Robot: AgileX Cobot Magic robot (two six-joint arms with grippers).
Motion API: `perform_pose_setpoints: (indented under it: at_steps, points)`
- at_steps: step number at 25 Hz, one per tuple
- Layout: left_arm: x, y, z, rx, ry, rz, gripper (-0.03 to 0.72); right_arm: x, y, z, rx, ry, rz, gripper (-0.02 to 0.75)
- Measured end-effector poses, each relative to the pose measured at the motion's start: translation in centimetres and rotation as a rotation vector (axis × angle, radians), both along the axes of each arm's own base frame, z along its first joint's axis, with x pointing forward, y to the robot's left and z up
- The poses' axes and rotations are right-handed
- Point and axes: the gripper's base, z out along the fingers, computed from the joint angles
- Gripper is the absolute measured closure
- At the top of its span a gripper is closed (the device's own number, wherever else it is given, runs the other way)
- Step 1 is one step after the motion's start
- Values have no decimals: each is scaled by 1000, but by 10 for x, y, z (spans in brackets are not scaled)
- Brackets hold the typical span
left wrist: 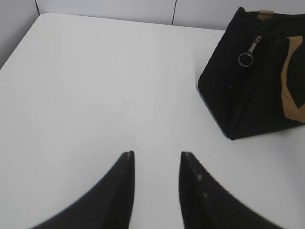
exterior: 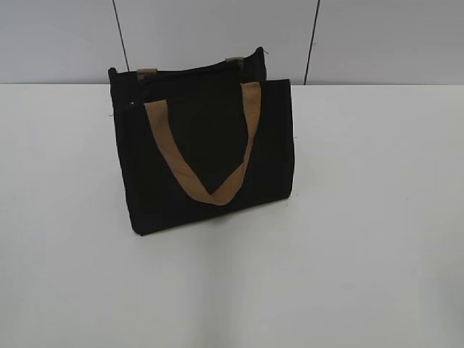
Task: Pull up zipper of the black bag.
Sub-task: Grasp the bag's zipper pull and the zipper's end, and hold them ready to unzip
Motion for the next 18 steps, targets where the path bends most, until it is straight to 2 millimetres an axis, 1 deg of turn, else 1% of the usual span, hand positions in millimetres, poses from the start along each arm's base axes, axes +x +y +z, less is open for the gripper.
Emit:
perform_pose_setpoints:
  at_steps: [18]
  points:
    - [0, 0, 0, 0, 0, 0, 447, 0, 0, 0, 0, 0, 0, 162]
